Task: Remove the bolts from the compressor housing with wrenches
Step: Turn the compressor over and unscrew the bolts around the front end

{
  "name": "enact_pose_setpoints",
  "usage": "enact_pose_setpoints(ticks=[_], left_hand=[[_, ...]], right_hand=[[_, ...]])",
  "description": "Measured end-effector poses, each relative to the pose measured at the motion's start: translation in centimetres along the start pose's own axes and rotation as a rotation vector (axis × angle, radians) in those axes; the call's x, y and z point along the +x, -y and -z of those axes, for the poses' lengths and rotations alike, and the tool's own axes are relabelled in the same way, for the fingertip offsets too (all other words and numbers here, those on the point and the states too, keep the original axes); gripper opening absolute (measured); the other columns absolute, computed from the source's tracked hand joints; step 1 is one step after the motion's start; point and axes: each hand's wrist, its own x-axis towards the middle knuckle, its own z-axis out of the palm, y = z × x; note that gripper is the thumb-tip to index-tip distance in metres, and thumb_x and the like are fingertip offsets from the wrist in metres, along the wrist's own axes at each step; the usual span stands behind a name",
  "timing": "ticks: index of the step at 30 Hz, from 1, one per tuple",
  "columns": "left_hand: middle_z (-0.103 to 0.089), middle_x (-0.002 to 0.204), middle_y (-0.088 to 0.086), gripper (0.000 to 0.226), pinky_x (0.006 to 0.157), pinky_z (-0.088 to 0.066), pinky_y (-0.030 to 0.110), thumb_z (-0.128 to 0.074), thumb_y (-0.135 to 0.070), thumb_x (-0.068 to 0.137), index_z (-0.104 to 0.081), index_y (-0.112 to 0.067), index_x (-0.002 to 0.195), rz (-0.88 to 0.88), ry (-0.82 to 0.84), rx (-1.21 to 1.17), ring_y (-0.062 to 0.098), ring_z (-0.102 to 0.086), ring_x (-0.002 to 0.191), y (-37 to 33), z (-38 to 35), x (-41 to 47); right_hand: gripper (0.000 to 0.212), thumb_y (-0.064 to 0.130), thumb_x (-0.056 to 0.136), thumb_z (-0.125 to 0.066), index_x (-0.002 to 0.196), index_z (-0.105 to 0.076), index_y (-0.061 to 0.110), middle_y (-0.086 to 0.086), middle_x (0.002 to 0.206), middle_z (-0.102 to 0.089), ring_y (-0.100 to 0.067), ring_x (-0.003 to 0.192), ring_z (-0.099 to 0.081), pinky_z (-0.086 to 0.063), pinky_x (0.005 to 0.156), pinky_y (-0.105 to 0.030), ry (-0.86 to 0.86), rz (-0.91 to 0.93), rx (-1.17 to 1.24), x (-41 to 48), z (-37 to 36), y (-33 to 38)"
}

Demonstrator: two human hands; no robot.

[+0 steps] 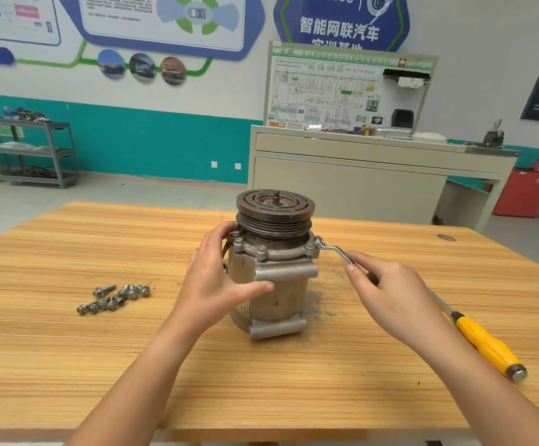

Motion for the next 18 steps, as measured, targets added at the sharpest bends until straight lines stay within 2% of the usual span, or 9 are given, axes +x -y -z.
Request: enact_pose_setpoints(ticks=[2, 4, 8, 13, 16, 18], left_hand=[[-0.036, 0.126, -0.023, 0.099, 0.111, -0.026, 0.045, -0.081, -0.048, 0.054, -0.032, -0.028, 0.138, 0.025, -0.046, 0.047, -0.001, -0.034, 0.117, -0.7, -0.4, -0.7], [-0.038, 0.13, -0.021, 0.099, 0.111, -0.018, 0.056, -0.081, -0.047, 0.056, -0.031, -0.027, 0.139, 0.054, -0.074, 0.067, 0.002, -0.037, 0.12, -1.3, -0.7, -1.1], [-0.04, 0.139, -0.007, 0.1, 0.108, -0.029, 0.055, -0.083, -0.041, 0.059, -0.03, -0.022, 0.141, 0.073, -0.086, 0.015, 0.012, -0.039, 0.127, -1.5, -1.2, -1.1], [-0.038, 0.139, -0.009, 0.1, 0.106, -0.031, 0.056, -0.083, -0.041, 0.059, -0.027, -0.024, 0.141, 0.093, -0.103, -0.007, 0.012, -0.04, 0.127, -1.5, -1.9, -0.9], [-0.037, 0.141, -0.009, 0.099, 0.107, -0.026, 0.059, -0.082, -0.044, 0.061, -0.026, -0.023, 0.14, 0.112, -0.155, 0.041, 0.011, -0.039, 0.127, -2.2, -2.8, -0.9], [-0.035, 0.142, -0.008, 0.099, 0.106, -0.023, 0.06, -0.08, -0.046, 0.062, -0.025, -0.022, 0.141, 0.121, -0.186, 0.075, 0.012, -0.037, 0.129, -2.5, -3.4, -0.8]], right_hand=[[0.03, 0.033, 0.094, -0.043, 0.12, -0.058, 0.031, 0.008, 0.08, -0.067, -0.015, 0.075, -0.059, -0.047, 0.064, -0.03, 0.013, 0.024, -0.075, 0.3, 0.4, 0.3], [0.029, 0.032, 0.094, -0.043, 0.119, -0.058, 0.031, 0.003, 0.087, -0.069, -0.022, 0.08, -0.06, -0.049, 0.068, -0.034, 0.008, 0.045, -0.115, 0.5, 1.0, 0.5], [0.028, 0.032, 0.094, -0.043, 0.116, -0.06, 0.027, 0.003, 0.078, -0.067, -0.019, 0.071, -0.059, -0.049, 0.066, -0.034, 0.008, 0.073, -0.13, 0.9, 1.6, 0.8], [0.026, 0.031, 0.095, -0.042, 0.112, -0.062, 0.027, 0.006, 0.063, -0.059, -0.013, 0.058, -0.052, -0.043, 0.058, -0.029, 0.069, 0.051, -0.132, 1.4, 1.0, 0.7], [0.027, 0.033, 0.095, -0.04, 0.114, -0.059, 0.028, 0.003, 0.071, -0.063, -0.02, 0.068, -0.057, -0.046, 0.062, -0.032, 0.051, 0.032, -0.194, 1.6, 0.9, 0.8], [0.029, 0.034, 0.096, -0.037, 0.118, -0.056, 0.029, -0.001, 0.082, -0.065, -0.026, 0.079, -0.059, -0.047, 0.064, -0.033, 0.041, 0.042, -0.331, 2.0, 1.1, 1.1]])
